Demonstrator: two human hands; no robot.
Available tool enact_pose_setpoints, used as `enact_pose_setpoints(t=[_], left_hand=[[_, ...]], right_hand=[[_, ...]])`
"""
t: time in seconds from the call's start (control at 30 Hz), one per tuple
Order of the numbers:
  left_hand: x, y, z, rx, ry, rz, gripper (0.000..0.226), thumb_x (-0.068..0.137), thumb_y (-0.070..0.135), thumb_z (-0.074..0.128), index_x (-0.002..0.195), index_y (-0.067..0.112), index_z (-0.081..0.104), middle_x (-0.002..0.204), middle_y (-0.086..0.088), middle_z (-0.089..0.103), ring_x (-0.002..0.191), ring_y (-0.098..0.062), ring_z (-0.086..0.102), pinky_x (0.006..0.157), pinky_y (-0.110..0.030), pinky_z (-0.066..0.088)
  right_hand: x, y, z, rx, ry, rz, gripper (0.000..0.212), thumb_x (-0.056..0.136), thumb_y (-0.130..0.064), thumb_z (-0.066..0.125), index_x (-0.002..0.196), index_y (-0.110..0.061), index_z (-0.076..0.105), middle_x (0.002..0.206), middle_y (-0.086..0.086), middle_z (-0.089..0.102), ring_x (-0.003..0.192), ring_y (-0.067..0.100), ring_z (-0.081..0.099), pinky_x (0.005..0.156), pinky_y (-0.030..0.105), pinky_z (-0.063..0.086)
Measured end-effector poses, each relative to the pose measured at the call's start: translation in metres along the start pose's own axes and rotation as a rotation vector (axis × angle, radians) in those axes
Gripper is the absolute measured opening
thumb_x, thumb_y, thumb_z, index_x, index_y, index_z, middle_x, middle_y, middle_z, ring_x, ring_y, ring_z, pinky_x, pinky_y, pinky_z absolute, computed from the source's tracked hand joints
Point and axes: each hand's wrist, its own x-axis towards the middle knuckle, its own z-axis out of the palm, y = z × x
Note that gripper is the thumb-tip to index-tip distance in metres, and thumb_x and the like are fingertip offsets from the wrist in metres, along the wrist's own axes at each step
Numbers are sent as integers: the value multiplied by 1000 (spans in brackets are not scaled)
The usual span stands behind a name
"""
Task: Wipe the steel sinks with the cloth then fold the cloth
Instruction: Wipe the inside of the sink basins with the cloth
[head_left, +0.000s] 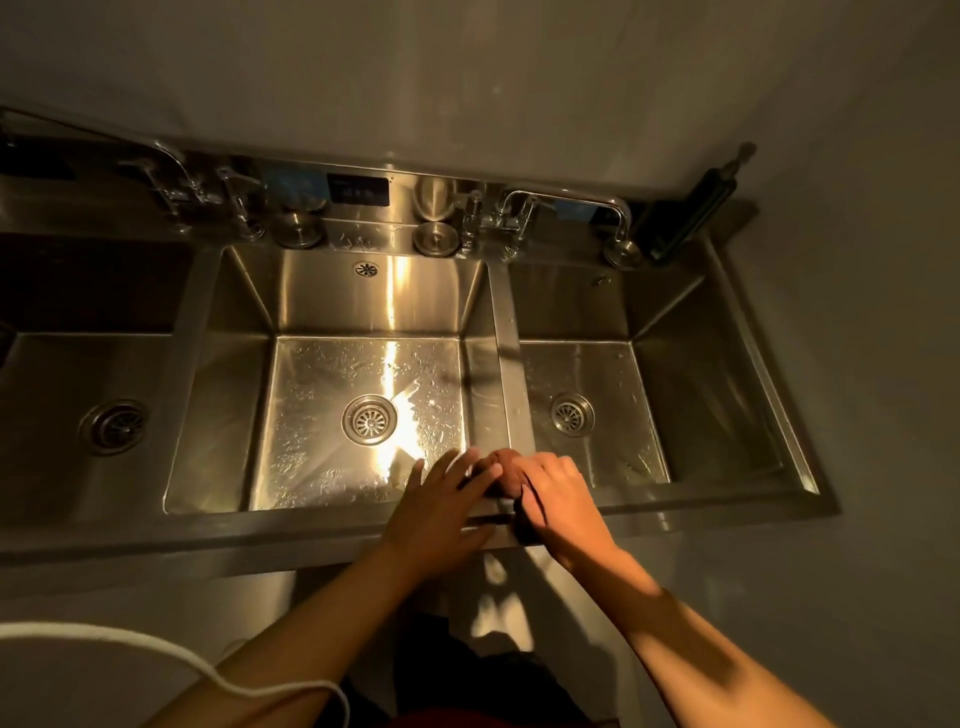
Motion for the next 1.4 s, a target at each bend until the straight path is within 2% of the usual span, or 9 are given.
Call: enact_pose_setpoints(t=[0.2, 0.33, 0.4, 0.5, 0.67, 0.8, 0.97, 1.13, 1.4], left_hand=[[2, 2, -30, -102, 302, -68, 74, 90, 52, 54, 157, 26, 37, 159, -5, 43, 147, -27, 39, 116, -53, 35], [-6, 4, -16, -70, 238, -74, 74, 89, 45, 61, 156, 26, 38, 161, -4, 41, 148, -27, 39, 117, -50, 35], [-12, 5, -3, -65, 191, -77, 73, 92, 46, 58, 158, 25, 36, 164, -4, 36, 151, -27, 34, 119, -54, 33], [-21, 3, 13, -61, 115, -109, 73, 95, 49, 50, 162, 27, 29, 169, -2, 26, 156, -26, 23, 123, -56, 24], [-22, 4, 19, -76, 38, -144, 70, 100, 50, 43, 163, 29, 23, 172, 1, 17, 159, -24, 14, 128, -54, 13], [-16, 3, 19, -24, 5, -128, 72, 98, 50, 40, 164, 30, 18, 173, 1, 14, 159, -24, 12, 127, -53, 13], [-11, -4, 27, 18, -36, -63, 70, 99, 57, 27, 164, 31, 20, 174, 1, 14, 160, -26, 12, 127, -54, 10], [1, -12, 26, 62, -50, 84, 68, 101, 57, 29, 164, 35, 17, 174, 0, 14, 160, -27, 12, 126, -54, 7], [51, -21, 5, 129, -58, 206, 69, 102, 61, 37, 163, 35, 20, 174, -2, 14, 161, -28, 4, 127, -57, 7]], right_hand=[[41, 0, -45, 245, 426, 129, 36, 100, -19, 48, 135, -23, 53, 120, -11, 51, 110, 5, 47, 96, 16, 34], [35, -2, -44, 330, 390, 274, 54, 100, -24, 53, 150, -34, 38, 124, -17, 38, 99, -7, 52, 83, 2, 38], [16, 1, -25, 258, 191, 307, 57, 99, -27, 52, 152, -35, 34, 133, -9, 32, 99, 4, 57, 82, 9, 44], [-11, 7, 8, 38, -93, 386, 54, 94, -42, 51, 147, -32, 42, 154, 1, 25, 134, 29, 39, 103, 43, 45], [-11, 8, 23, -84, 29, 355, 71, 89, -76, 41, 151, -43, 29, 166, -8, 11, 155, 25, 7, 116, 60, 23], [-2, 5, 39, -143, -81, 267, 85, 89, -76, 40, 159, -42, 4, 170, -1, 2, 156, 32, 6, 116, 61, 31], [11, 8, 53, -128, -52, 234, 67, 96, -51, 50, 156, -36, 27, 169, 10, 16, 153, 40, 19, 104, 56, 45], [58, 28, 52, -109, -127, 156, 50, 105, -38, 43, 154, -25, 38, 167, 14, 20, 153, 44, 14, 105, 58, 43], [154, 54, 34, -62, -16, 69, 49, 107, -32, 40, 155, -24, 33, 168, 5, 19, 153, 36, 16, 115, 53, 37]])
